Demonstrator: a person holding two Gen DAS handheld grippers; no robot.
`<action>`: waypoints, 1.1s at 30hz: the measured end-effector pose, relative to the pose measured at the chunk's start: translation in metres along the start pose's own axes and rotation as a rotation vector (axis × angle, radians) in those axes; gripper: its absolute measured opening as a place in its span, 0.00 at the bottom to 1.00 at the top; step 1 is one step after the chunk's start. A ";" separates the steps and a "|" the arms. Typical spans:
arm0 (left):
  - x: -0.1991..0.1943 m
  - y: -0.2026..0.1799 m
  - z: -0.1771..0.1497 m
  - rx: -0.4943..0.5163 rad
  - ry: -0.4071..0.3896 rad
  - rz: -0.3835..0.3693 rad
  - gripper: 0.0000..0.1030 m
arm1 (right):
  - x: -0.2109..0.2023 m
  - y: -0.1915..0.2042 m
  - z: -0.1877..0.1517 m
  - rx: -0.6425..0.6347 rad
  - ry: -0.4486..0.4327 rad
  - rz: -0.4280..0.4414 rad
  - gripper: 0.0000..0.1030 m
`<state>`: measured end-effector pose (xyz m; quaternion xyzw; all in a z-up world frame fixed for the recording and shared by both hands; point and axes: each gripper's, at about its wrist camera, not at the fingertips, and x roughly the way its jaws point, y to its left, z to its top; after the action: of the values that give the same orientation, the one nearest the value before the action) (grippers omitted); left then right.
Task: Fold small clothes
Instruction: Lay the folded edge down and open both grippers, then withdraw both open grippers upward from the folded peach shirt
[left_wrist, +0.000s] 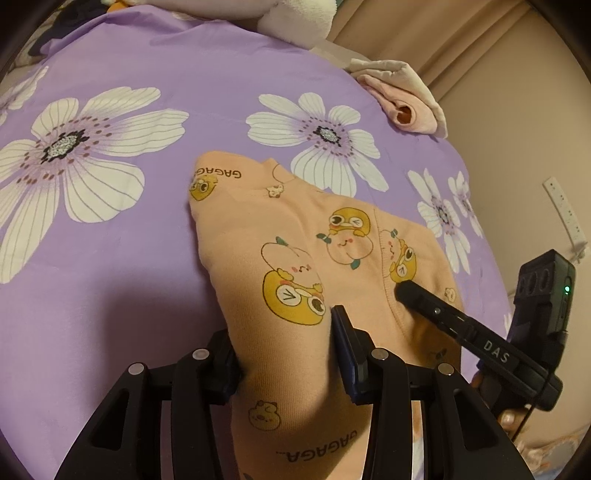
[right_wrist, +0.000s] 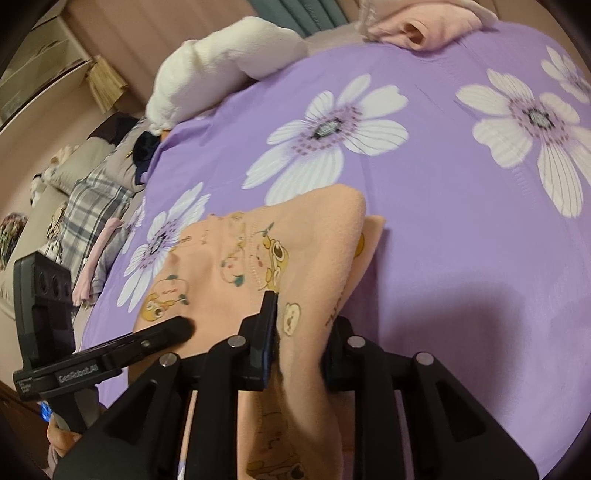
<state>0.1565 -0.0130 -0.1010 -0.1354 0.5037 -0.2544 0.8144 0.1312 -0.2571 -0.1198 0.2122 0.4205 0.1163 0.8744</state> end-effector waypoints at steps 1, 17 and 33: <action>-0.001 -0.001 0.000 0.004 -0.002 0.009 0.40 | 0.001 -0.002 0.000 0.010 0.004 -0.003 0.25; -0.055 -0.020 -0.018 0.123 -0.129 0.128 0.42 | -0.035 -0.007 -0.004 -0.014 -0.112 -0.220 0.44; -0.028 -0.048 -0.053 0.252 -0.054 0.116 0.42 | -0.040 0.030 -0.023 -0.206 -0.115 -0.132 0.17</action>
<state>0.0853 -0.0359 -0.0809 -0.0093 0.4526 -0.2643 0.8516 0.0873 -0.2395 -0.0914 0.0997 0.3684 0.0885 0.9201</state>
